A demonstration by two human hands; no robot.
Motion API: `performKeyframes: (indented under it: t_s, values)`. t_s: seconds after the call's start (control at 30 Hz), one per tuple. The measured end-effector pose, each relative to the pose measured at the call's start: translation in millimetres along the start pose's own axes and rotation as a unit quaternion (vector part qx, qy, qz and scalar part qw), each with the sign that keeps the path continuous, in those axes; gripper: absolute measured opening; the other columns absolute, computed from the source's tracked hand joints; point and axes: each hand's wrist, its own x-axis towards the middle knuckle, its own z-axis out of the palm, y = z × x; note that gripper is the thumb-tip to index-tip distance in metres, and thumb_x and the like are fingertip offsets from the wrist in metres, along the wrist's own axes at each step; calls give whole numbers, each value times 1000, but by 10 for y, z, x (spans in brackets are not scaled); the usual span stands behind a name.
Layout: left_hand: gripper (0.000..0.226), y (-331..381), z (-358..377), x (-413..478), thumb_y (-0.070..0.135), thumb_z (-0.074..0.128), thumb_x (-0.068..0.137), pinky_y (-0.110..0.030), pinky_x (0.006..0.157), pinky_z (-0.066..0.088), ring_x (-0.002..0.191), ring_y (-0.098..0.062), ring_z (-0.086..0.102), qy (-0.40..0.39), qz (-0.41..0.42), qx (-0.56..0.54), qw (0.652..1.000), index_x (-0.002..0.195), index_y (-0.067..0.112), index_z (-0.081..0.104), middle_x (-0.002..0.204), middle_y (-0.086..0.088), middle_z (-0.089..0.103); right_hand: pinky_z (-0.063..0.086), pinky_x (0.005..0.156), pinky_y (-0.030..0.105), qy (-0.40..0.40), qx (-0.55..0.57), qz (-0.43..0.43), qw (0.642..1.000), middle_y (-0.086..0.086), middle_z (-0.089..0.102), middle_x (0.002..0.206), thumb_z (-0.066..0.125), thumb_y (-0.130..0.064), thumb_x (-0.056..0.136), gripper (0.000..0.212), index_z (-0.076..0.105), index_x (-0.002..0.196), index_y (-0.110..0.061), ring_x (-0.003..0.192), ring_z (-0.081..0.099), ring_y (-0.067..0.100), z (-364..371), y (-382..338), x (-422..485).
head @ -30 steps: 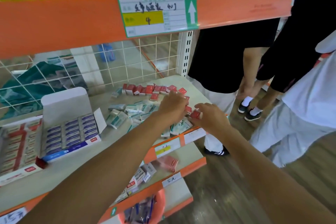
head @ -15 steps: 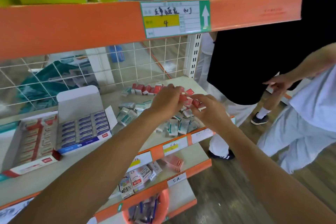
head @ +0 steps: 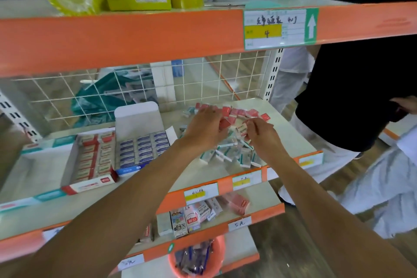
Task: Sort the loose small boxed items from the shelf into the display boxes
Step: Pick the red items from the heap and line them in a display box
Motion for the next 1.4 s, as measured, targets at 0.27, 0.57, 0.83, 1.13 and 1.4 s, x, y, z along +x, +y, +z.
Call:
performKeyframes:
  t_s: [0.27,0.57,0.83,1.13,1.4]
  values:
    - [21,-132,-194,-158,16,63,80,-24,62,33,74,-18,51,7,-42,-103,994,98,11,53,87,-4,56,59,67,26,-24,167,16,986,8,69,81,43,-5,98,31,63,91,-28,60,65,5,151,-217,-43]
    - [39,-422,-348,-339,-1,64,73,-19,70,35,90,-17,50,-27,-113,-170,979,106,15,51,104,-4,47,59,77,45,-36,160,44,985,-2,69,86,60,-5,83,34,64,82,-39,81,70,20,363,-450,23]
    - [46,-751,-479,-472,7,74,72,-18,76,40,93,-16,56,-23,-156,-180,971,115,16,62,107,-4,56,58,79,46,-54,152,16,987,-4,67,90,62,-7,83,33,63,84,-40,85,68,19,537,-701,11]
    - [27,-979,-717,-674,29,74,79,-18,58,39,71,-10,52,24,-210,-224,951,95,14,58,81,3,58,56,85,45,-76,162,-36,983,-12,66,86,61,-4,84,36,60,83,-39,84,68,17,808,-1030,18]
    - [8,-1308,-945,-890,21,61,93,-16,51,50,60,-9,67,50,-295,-337,893,100,22,61,95,-4,65,60,77,34,-112,168,-66,977,-10,64,94,57,-7,92,24,65,105,-25,84,69,17,1124,-1286,-2]
